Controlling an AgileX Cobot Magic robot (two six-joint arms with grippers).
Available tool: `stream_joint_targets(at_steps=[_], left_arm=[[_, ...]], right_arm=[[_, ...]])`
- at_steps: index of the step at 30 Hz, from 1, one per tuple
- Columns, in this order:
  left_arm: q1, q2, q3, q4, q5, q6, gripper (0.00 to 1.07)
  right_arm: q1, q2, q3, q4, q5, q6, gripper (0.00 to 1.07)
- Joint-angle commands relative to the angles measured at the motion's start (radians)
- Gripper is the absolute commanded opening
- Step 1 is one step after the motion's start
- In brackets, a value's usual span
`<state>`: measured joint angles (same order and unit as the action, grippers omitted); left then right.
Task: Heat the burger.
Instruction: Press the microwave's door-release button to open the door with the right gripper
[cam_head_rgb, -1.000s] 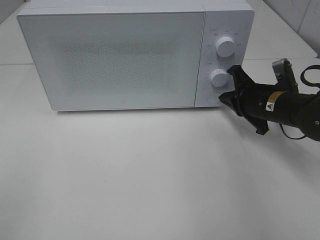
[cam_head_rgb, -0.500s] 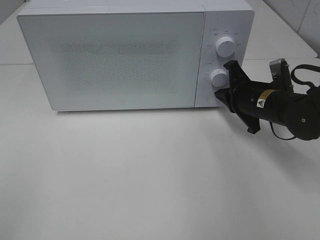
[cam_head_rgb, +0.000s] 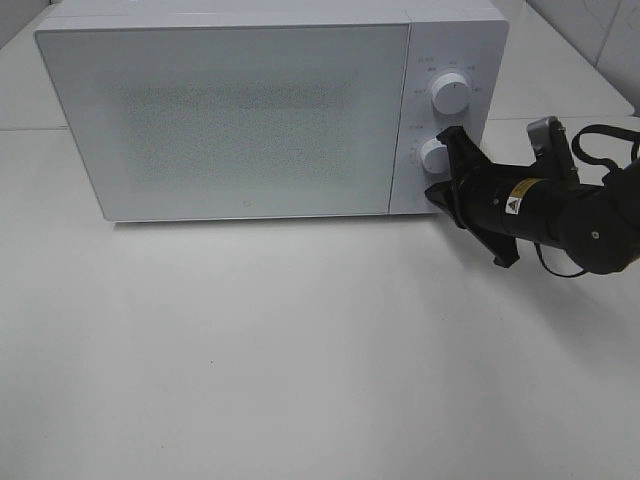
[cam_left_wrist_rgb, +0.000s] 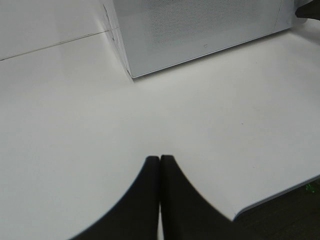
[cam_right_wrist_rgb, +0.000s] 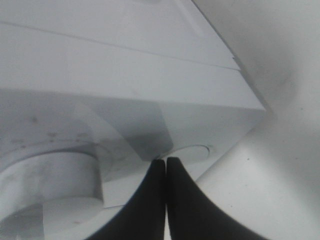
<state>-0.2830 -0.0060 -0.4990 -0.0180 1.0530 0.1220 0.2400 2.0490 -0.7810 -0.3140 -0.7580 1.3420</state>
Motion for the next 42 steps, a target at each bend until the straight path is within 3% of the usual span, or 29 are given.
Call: stream_joint_targets(at_steps=[1, 21, 42], left_arm=[[0.001, -0.019, 0.002, 0.0, -0.013, -0.005, 0.0], [0.001, -0.019, 0.002, 0.0, -0.013, -0.005, 0.0], [0.001, -0.019, 0.002, 0.0, -0.013, -0.005, 0.0]], right_arm=[[-0.003, 0.009, -0.028, 0.027, -0.073, -0.009, 0.0], [-0.003, 0.103, -0.084, 0.067, -0.243, 0.018, 0.0], [-0.003, 0.103, -0.213, 0.086, -0.236, 0.064, 0.0]])
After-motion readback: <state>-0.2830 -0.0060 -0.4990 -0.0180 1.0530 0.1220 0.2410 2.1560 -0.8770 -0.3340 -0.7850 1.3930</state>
